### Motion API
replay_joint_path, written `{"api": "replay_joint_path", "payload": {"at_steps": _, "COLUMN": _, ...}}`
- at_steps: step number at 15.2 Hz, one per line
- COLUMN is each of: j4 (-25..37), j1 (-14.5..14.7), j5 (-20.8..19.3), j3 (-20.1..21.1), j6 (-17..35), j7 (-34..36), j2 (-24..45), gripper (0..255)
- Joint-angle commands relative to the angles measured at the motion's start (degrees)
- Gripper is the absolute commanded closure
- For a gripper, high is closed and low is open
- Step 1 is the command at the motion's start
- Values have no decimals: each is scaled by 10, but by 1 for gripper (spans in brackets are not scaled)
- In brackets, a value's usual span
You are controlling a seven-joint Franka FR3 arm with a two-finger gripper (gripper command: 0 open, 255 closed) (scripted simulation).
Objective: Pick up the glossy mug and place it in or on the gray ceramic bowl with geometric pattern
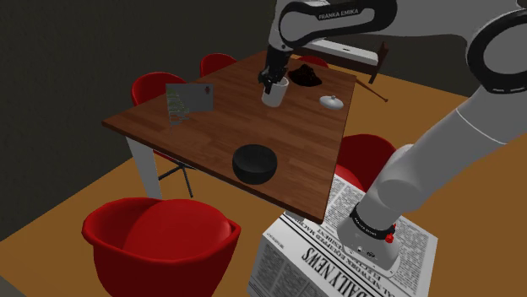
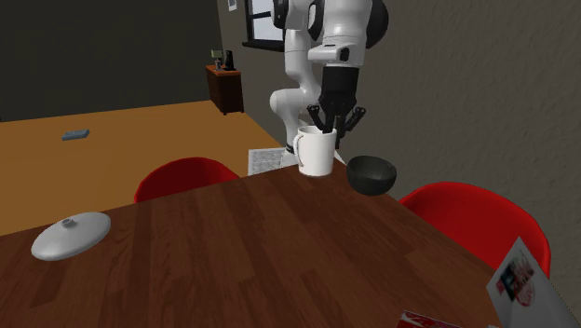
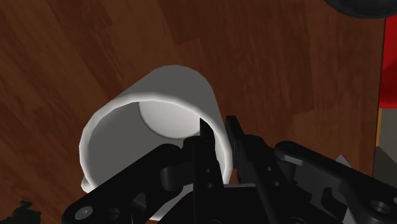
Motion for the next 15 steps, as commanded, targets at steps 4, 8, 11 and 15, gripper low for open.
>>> {"api": "replay_joint_path", "payload": {"at_steps": 4, "j4": -42, "j1": 25, "j5": 3, "j3": 42, "j6": -15, "j7": 64, "j2": -52, "gripper": 255}}
{"api": "replay_joint_path", "payload": {"at_steps": 8, "j4": -66, "j1": 46, "j5": 12, "j3": 78, "j6": -28, "j7": 115, "j2": -85, "gripper": 255}}
{"api": "replay_joint_path", "payload": {"at_steps": 11, "j4": -77, "j1": 62, "j5": 21, "j3": 106, "j6": -40, "j7": 154, "j2": -104, "gripper": 255}}
{"api": "replay_joint_path", "payload": {"at_steps": 15, "j4": -82, "j1": 84, "j5": 35, "j3": 146, "j6": -56, "j7": 206, "j2": -122, "gripper": 255}}
